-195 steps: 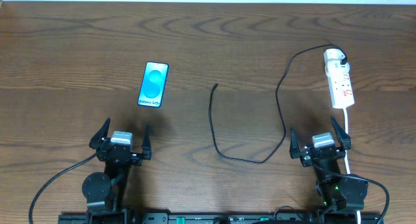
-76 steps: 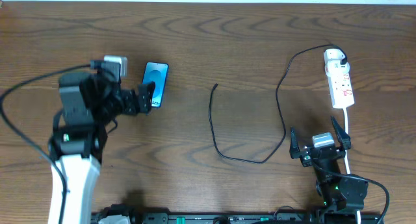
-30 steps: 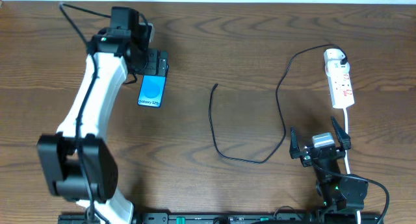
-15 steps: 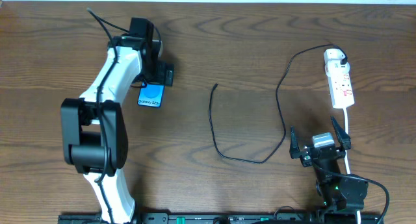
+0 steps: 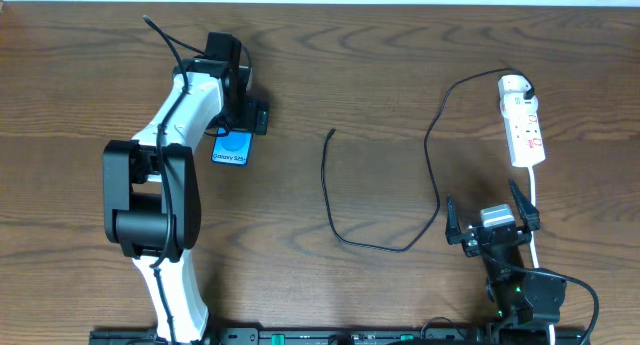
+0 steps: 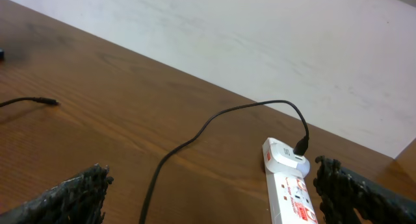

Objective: Plug charger to phone and switch on socket
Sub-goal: 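Move the left gripper forward over the blue phone and lower it, then close the left gripper on the phone's long edges and tilt it up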

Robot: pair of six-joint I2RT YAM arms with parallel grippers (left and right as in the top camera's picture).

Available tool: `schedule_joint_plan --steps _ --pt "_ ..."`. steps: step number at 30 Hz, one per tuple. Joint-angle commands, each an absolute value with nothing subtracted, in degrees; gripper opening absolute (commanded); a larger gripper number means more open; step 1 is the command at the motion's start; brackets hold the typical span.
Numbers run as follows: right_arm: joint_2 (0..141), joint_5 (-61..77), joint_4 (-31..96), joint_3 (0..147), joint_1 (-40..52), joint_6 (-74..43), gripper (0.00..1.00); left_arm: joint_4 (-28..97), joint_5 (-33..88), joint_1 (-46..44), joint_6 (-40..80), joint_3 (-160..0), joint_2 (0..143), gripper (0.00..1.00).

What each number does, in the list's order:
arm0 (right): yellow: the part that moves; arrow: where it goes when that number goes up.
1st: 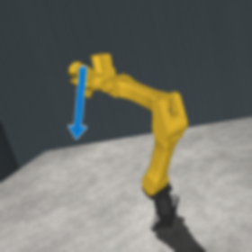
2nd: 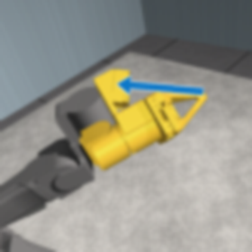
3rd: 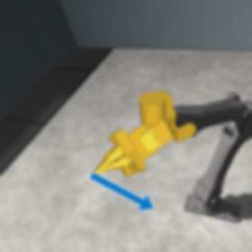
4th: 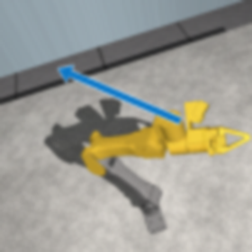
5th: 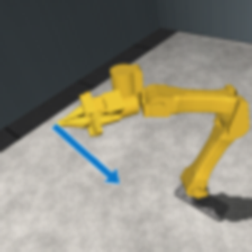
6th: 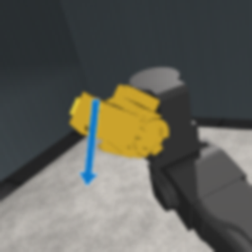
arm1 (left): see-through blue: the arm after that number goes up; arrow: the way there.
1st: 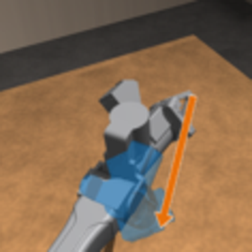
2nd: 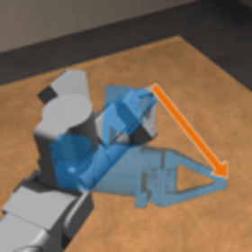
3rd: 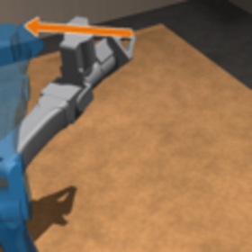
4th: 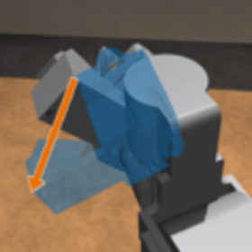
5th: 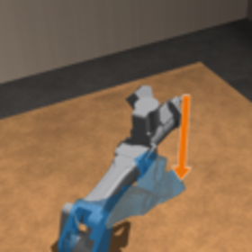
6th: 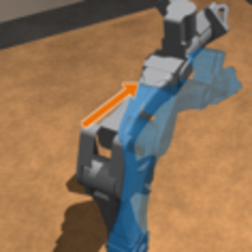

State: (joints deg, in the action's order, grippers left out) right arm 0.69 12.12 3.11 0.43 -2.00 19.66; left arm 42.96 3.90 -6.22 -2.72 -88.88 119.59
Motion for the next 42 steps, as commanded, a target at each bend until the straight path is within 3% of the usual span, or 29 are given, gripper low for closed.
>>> schedule_joint_plan --steps 1,42 --pt "0.38 11.94 3.33 0.32 -1.83 18.65 0.99 41.98 2.92 -6.2 -1.83 -90.06 120.36 0.98" --pt "0.38 11.92 3.33 0.32 -1.83 18.65 0.99 38.65 2.07 -6.13 -1.83 -87.94 124.36 0.98"
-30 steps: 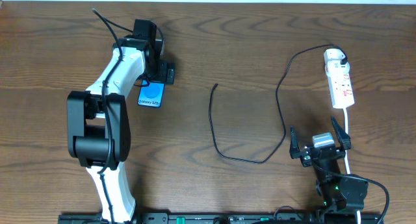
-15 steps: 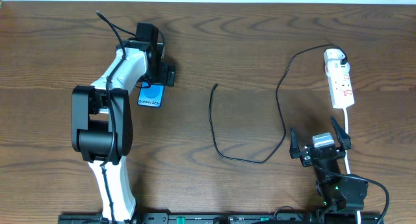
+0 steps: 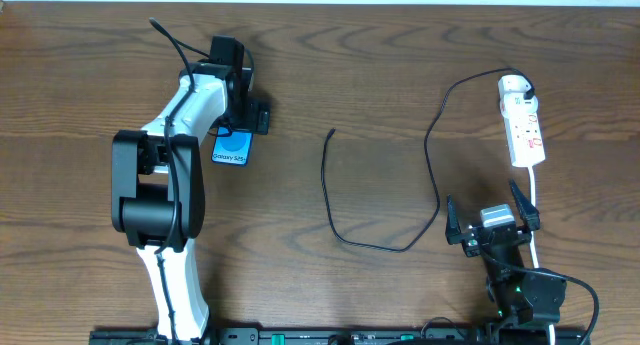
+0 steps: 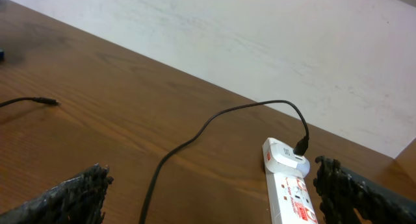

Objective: Plug charger to phone and switch on socket
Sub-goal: 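Close the left gripper on the phone's long edges and tilt it up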

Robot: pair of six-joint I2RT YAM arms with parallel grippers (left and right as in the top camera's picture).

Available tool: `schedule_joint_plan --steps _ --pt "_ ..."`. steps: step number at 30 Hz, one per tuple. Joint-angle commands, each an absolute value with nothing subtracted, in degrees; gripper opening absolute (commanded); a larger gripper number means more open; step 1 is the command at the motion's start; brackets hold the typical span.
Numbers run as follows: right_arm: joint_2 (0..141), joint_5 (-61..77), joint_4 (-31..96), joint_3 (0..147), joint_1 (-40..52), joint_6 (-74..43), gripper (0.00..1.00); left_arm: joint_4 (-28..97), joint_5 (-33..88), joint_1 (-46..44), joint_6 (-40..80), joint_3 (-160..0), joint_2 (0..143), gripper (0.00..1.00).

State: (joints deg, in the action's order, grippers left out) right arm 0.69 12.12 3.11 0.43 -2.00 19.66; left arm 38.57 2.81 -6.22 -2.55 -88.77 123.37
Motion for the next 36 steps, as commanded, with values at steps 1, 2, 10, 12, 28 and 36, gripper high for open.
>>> schedule_joint_plan --steps 1,2,10,12,28,36 --pt "0.38 11.92 3.33 0.32 -1.83 18.65 0.99 38.65 2.07 -6.13 -1.83 -87.66 124.36 0.98" --pt "0.38 11.92 3.33 0.32 -1.83 18.65 0.99 38.68 2.09 -6.13 -1.8 -87.44 124.36 0.98" --pt "0.38 11.92 3.33 0.32 -1.83 18.65 0.99 38.68 2.13 -6.15 -1.78 -85.62 124.36 0.91" --pt "0.38 11.92 3.33 0.32 -1.83 18.65 0.99 38.68 2.33 -6.2 -1.78 -85.43 124.36 0.88" --pt "0.38 11.94 3.33 0.32 -1.83 18.65 0.99 40.05 2.5 -6.2 3.31 -85.38 124.36 0.79" --pt "0.38 11.94 3.33 0.32 -1.83 18.65 0.99 43.35 2.52 -6.2 14.61 -85.38 124.36 0.79"
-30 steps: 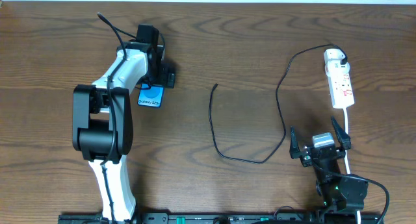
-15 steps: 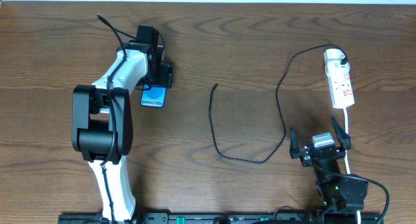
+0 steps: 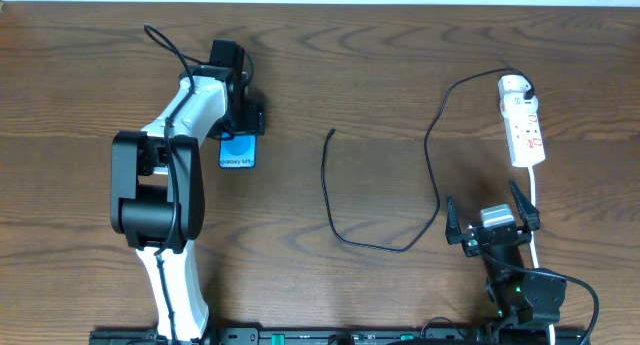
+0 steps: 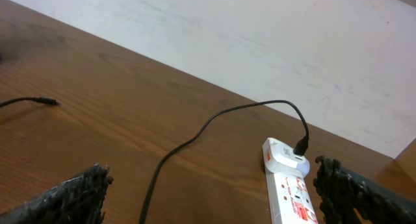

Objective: Plug charger to phone and switch on socket
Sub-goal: 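Close the left gripper on the phone's long edges and tilt it up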

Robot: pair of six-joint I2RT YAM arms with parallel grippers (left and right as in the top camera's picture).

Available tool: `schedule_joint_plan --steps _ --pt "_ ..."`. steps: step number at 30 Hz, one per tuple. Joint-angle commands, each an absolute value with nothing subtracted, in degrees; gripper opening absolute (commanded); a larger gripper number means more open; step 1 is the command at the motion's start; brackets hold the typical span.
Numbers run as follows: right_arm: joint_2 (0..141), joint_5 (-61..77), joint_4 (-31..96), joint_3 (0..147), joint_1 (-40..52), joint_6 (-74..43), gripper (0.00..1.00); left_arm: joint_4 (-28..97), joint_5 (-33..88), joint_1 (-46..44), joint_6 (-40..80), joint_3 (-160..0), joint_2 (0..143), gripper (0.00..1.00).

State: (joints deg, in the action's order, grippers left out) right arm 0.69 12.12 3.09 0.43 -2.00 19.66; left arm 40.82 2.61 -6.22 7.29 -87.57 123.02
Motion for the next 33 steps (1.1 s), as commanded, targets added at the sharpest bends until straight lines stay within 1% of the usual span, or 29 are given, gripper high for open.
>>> schedule_joint_plan --steps 1,5,10,18,26,28,33 --pt "0.38 11.92 3.33 0.32 -1.83 18.65 0.99 43.92 2.52 -6.2 16.23 -85.38 124.36 0.79" --pt "0.38 11.92 3.33 0.32 -1.83 18.65 0.99 46.52 2.55 -6.2 22.02 -85.38 124.36 0.79" --pt "0.38 11.92 3.33 0.32 -1.83 18.65 0.99 49.1 2.57 -6.2 25.71 -85.38 124.36 0.79" --pt "0.38 11.92 3.33 0.32 -1.83 18.65 0.99 49.95 5.37 -6.2 25.82 -85.38 124.36 0.79" --pt "0.38 11.94 3.33 0.32 -1.83 18.65 0.99 50.52 5.34 -6.2 25.54 -85.27 124.36 0.81" --pt "0.38 11.92 3.33 0.32 -1.83 18.65 0.99 50.5 5.32 -6.2 25.34 -85.06 124.36 0.86" --pt "0.38 11.94 3.33 0.32 -1.83 18.65 0.99 50.3 5.32 -6.2 25.34 -83.55 124.36 0.9"
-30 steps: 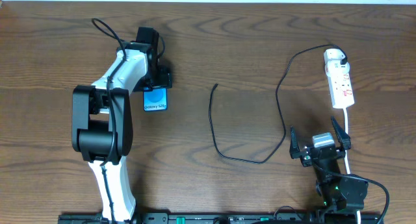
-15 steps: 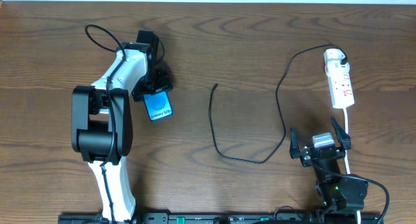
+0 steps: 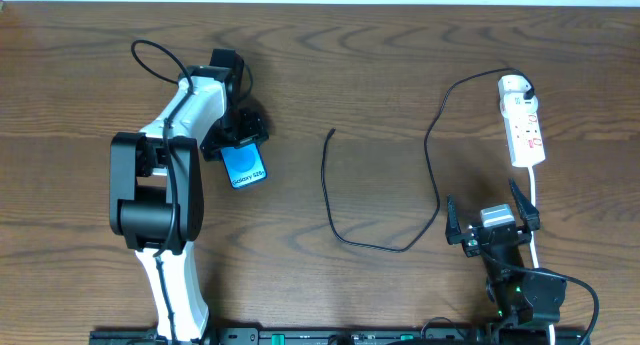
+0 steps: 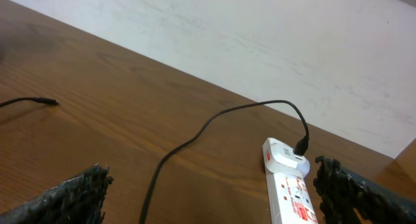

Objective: Plug charger to phone and switch on socket
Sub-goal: 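Close the left gripper on the phone's long edges and tilt it up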

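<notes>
A blue phone (image 3: 245,165) lies tilted on the table at the left, its lower end swung to the right. My left gripper (image 3: 238,135) sits at its upper end, fingers on either side, shut on it. A black charger cable (image 3: 345,235) loops from the white power strip (image 3: 524,125) to its free plug end (image 3: 331,134) mid-table. My right gripper (image 3: 487,207) stands open near the front right, just short of the strip. In the right wrist view the power strip (image 4: 289,185) lies ahead of my right gripper (image 4: 208,195), and the plug end (image 4: 49,102) is far left.
The brown wooden table (image 3: 400,45) ends at a white wall along its far edge. The strip's white mains cord (image 3: 535,220) runs down beside my right gripper. The left arm's white links (image 3: 165,185) stretch from the front edge to the phone.
The phone now lies a little nearer and to the right, turned with its lower end to the right. My left gripper has turned with it. The right arm, cable and strip have not moved.
My left gripper stood over the far end of the phone at the left. Then the phone stood a little straighter and slightly to the right. Now it lies lower and tilted the other way. The right gripper stayed open and still throughout.
</notes>
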Robot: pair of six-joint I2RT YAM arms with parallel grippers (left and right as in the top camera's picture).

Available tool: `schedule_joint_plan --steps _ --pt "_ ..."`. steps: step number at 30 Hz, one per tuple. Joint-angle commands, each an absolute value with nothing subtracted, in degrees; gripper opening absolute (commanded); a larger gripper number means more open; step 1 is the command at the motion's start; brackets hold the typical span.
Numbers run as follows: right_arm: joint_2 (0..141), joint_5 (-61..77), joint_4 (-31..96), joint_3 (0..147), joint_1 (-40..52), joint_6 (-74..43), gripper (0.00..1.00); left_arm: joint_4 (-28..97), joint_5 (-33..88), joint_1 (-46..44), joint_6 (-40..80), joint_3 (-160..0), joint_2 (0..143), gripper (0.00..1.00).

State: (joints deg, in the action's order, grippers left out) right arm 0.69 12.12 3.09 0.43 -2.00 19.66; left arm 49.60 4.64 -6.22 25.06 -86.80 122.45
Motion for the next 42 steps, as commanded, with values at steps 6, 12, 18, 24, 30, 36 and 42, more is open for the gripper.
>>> schedule_joint_plan --steps 6,12,18,24,30,36,42 --pt "0.38 11.92 3.33 0.32 -1.83 18.65 0.99 48.75 5.34 -6.2 25.06 -81.08 124.36 0.91" --pt "0.38 11.92 3.33 0.32 -1.83 18.65 0.99 48.05 5.56 -6.26 23.66 -80.84 124.36 0.91" --pt "0.38 11.92 3.33 0.32 -1.83 18.65 0.99 47.31 6.02 -6.85 23.68 -80.84 124.36 0.82" --pt "0.38 11.92 3.33 0.32 -1.83 18.65 0.99 46.57 6.0 -7.49 23.7 -80.84 124.36 0.75" --pt "0.38 11.94 3.33 0.32 -1.83 18.65 0.99 46.37 5.98 -7.49 23.7 -80.84 124.36 0.75" --pt "0.38 11.92 3.33 0.32 -1.83 18.65 0.99 45.98 5.98 -7.49 23.68 -80.84 124.36 0.75" --pt "0.38 11.94 3.33 0.32 -1.83 18.65 0.99 45.95 6.0 -7.49 23.77 -80.84 124.36 0.75"
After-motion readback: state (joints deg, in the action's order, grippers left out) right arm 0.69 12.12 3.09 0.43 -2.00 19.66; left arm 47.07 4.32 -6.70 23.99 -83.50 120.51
